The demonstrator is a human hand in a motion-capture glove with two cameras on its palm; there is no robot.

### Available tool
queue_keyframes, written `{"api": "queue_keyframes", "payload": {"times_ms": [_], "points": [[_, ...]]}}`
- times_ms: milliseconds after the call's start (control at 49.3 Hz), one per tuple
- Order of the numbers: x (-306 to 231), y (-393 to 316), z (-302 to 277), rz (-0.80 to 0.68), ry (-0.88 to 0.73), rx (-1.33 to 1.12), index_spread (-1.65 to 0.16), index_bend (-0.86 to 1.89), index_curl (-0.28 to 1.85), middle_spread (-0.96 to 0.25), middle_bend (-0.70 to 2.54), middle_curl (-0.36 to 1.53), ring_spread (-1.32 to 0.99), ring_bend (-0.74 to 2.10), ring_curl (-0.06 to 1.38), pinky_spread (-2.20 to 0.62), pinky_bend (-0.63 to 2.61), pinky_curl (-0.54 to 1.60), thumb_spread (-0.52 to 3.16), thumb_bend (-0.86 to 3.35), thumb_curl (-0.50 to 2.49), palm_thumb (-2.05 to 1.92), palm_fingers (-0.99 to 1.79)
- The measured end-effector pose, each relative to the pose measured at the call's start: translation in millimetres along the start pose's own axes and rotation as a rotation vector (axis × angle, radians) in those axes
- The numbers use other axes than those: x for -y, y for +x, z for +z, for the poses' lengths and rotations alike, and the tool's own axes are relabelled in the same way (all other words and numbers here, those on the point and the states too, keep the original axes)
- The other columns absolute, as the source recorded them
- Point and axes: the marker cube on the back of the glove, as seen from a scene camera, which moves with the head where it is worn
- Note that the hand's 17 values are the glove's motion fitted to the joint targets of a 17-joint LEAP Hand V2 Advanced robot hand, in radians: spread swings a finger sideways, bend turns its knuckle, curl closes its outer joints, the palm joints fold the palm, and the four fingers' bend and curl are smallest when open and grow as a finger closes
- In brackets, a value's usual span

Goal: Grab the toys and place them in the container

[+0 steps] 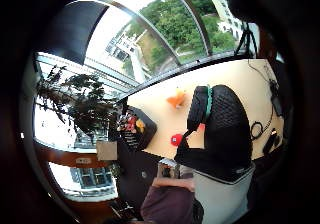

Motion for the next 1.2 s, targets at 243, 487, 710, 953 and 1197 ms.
{"api": "queue_keyframes", "payload": {"times_ms": [243,487,710,953,1197], "points": [[31,22,42,0.044,-0.089,-0.022,-0.16,0.15,0.12,-0.01,0.17,0.08,-0.06,0.47,0.14,-0.04,0.69,0.24,1.14,0.16,0.09,0.11,0.17],[55,70,125,0.112,-0.211,-0.028,-0.19,0.16,0.17,-0.05,0.19,0.15,-0.07,0.55,0.18,-0.04,0.76,0.28,1.42,0.11,0.16,0.00,0.09],[39,102,255,0.208,-0.379,0.001,-0.20,0.15,0.21,-0.09,0.20,0.22,-0.07,0.60,0.21,-0.03,0.82,0.31,1.49,0.07,0.20,-0.02,0.06],[9,110,350,0.274,-0.488,-0.124,-0.18,0.09,0.21,-0.04,0.21,0.28,-0.08,0.71,0.25,-0.03,0.98,0.35,1.45,0.02,0.23,0.00,0.09],[18,108,356,0.270,-0.244,-0.061,-0.16,0.12,0.15,-0.11,0.56,0.42,-0.28,1.19,0.39,-0.28,1.10,0.38,1.43,0.06,0.28,0.14,0.77]]}}
